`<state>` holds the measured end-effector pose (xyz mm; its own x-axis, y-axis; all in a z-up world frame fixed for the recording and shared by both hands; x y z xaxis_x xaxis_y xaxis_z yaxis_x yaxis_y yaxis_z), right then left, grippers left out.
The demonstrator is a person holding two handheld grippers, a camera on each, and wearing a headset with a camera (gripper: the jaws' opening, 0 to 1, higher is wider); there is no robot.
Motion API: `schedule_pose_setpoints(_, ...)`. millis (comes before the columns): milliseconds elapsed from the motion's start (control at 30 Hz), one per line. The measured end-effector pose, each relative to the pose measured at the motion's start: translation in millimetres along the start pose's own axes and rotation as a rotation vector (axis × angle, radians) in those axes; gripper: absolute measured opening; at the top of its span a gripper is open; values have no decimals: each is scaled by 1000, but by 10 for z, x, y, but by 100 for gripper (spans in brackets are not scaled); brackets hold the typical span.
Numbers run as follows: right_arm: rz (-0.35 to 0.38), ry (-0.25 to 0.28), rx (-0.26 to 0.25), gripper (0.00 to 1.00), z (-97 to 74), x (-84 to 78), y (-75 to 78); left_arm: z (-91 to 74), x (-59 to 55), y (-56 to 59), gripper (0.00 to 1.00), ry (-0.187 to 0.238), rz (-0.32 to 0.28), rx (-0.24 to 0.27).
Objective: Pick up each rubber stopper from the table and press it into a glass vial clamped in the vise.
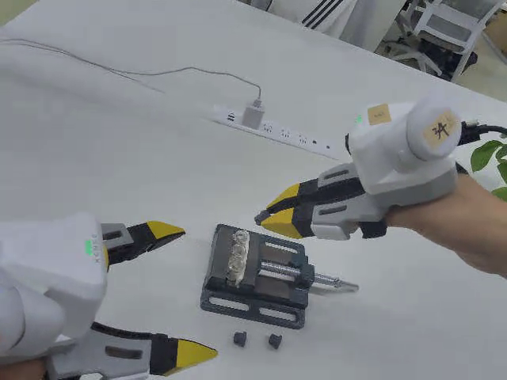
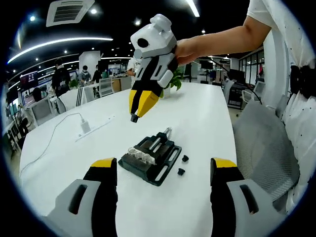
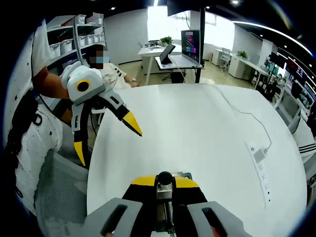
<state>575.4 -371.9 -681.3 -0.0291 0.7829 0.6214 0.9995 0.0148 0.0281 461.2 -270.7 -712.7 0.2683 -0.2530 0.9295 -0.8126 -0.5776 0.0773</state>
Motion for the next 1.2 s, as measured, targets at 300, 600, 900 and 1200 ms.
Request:
schedule_pose_setpoints(300,-27,-116,38,6,338,-176,117,13,-48,-61,92,37,-4,5)
schedule_pose_setpoints(600,-47,-185,61,6,551,-310,192,19,-86,-87,96,50,-24,-3)
schedule_pose_setpoints(900,-57,-222,77,6,626,-376,218,20,-106,-98,96,60,-41,0)
schedule_pose_setpoints(1200,-74,-248,81,6,652,-398,233,11,-120,-79,95,67,-53,-3)
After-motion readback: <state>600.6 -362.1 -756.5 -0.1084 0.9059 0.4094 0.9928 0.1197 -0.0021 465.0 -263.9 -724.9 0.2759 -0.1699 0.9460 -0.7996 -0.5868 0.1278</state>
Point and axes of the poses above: the centre of the closed fingertips' face, and the gripper's own axes: z roughly forward along the fingers, y roughly to its right, x roughly out of its top, the point moved 5 cm from there along -z, roughly backward along the fingers, and after that the axes turned 5 degrees about -z, right-handed, at the moved point
